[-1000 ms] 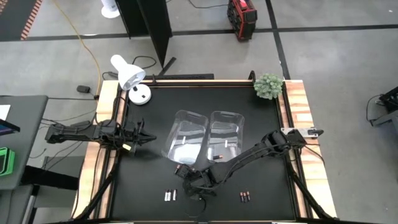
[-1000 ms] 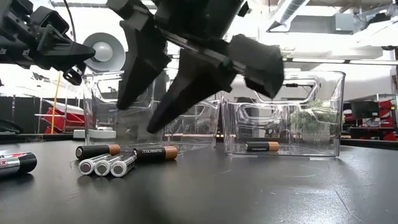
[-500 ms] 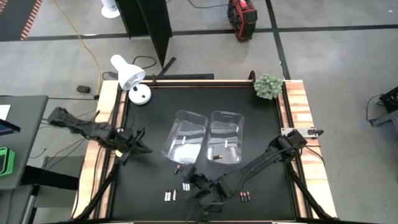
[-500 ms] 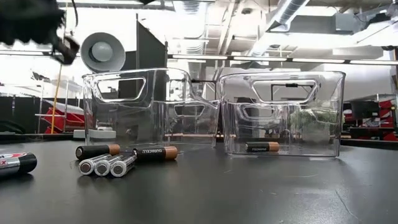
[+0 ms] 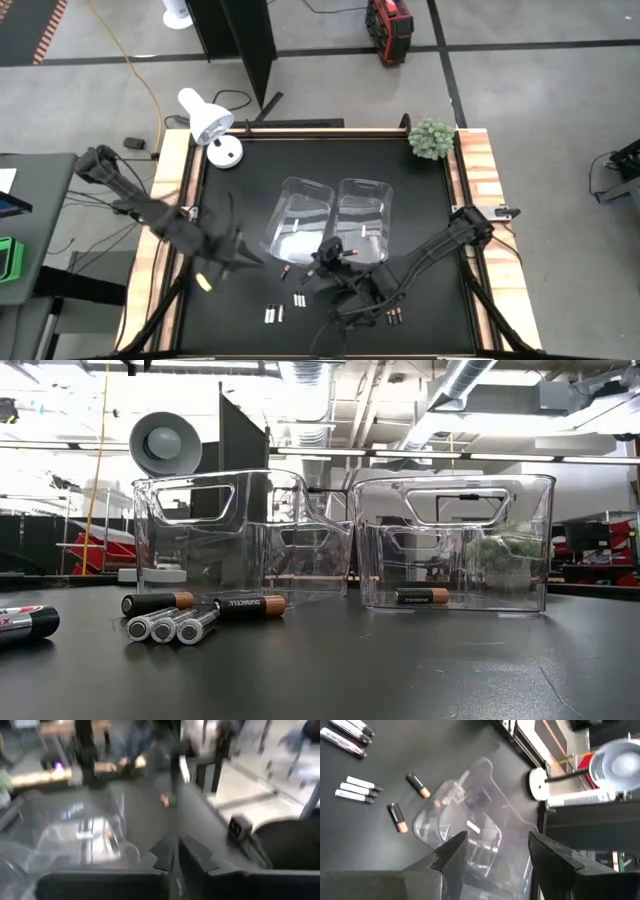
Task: Sort batteries
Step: Put the black battery into the right transparent bin
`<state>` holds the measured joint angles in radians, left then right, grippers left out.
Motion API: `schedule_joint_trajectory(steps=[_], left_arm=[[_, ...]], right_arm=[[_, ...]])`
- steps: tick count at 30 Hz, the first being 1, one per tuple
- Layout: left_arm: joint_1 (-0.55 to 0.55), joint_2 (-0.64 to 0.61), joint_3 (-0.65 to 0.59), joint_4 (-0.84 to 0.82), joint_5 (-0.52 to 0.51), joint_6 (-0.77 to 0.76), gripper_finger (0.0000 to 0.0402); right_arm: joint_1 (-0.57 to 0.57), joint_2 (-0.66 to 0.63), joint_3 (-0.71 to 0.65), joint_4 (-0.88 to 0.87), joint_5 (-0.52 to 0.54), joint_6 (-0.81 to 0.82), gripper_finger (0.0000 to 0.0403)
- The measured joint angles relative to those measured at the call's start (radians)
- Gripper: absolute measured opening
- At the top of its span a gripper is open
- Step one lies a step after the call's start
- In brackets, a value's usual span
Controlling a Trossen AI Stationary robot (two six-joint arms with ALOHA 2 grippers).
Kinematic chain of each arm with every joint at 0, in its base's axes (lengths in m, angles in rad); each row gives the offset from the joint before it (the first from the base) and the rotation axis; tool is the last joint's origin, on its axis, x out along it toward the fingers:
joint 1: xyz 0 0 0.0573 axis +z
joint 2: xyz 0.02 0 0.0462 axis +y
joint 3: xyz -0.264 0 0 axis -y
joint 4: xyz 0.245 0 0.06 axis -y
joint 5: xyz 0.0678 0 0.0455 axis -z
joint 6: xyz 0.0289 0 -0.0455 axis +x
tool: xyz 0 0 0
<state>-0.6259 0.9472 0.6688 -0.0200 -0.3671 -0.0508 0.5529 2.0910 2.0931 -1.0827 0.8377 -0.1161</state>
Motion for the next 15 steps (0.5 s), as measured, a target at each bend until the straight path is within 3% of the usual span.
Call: schedule_joint_trajectory(steps=[6,9,15], left_arm=[[-0.122,0.248,0.147,-0.115,-0.140,-0.196,0.0119],[-0.174,0.345,0.211,-0.182,-0.186,-0.365,0.0153],[-0.228,0.526,0.303,-0.330,-0.219,-0.778,0.0167]], right_arm=[[0.032,-0.077,-0.096,-0.017,0.046,0.107,0.0223],[0.057,-0.118,-0.163,-0.017,0.100,0.164,0.0223],[0.101,-0.184,-0.257,-0.015,0.216,0.269,0.0223]])
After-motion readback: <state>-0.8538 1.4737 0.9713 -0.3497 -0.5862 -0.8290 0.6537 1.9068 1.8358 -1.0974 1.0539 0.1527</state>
